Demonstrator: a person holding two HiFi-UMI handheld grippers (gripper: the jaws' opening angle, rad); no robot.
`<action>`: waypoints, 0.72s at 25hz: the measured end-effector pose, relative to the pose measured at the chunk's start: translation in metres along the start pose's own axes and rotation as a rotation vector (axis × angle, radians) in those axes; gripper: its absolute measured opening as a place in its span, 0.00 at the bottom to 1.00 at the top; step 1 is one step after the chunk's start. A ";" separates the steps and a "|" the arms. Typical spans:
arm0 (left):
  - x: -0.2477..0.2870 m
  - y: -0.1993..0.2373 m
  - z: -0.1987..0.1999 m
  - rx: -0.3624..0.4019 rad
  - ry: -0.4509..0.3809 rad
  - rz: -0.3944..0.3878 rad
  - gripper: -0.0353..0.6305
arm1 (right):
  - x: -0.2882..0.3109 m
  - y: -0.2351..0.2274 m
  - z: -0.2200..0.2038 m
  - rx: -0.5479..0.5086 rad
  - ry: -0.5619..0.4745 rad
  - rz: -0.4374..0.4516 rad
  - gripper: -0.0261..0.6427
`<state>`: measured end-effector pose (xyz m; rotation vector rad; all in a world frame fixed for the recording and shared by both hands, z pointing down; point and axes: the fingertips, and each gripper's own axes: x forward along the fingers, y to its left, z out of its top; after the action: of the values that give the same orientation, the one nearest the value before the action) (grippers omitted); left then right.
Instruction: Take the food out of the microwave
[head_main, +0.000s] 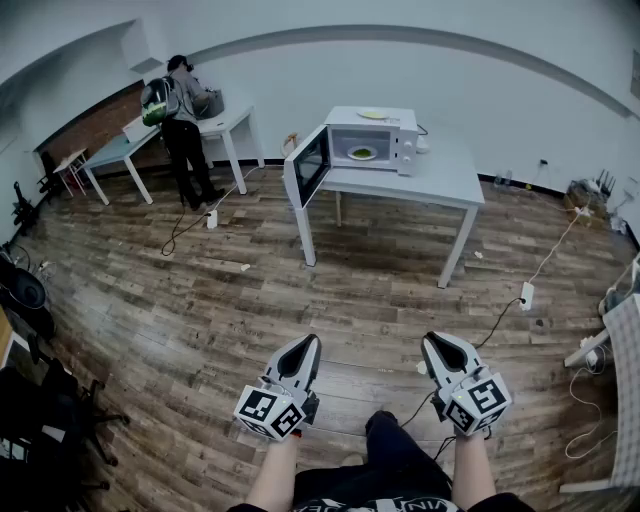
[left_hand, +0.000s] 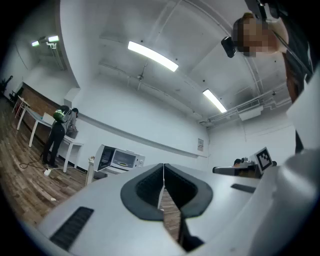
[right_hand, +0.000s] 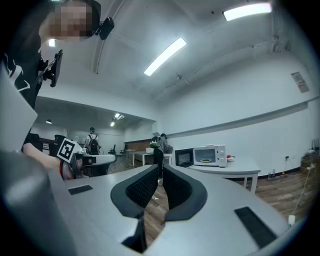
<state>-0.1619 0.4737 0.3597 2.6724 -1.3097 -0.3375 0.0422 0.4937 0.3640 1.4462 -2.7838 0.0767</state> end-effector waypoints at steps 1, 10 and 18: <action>0.004 0.004 -0.003 -0.003 -0.002 0.006 0.07 | 0.005 -0.002 -0.003 -0.002 0.004 0.008 0.11; 0.074 0.034 -0.007 0.043 0.023 -0.015 0.07 | 0.070 -0.045 -0.009 0.042 -0.019 0.033 0.11; 0.156 0.065 -0.012 0.034 0.033 -0.020 0.07 | 0.131 -0.103 -0.011 0.087 -0.010 0.048 0.11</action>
<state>-0.1153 0.3110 0.3647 2.7089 -1.2914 -0.2744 0.0512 0.3281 0.3831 1.4009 -2.8570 0.1937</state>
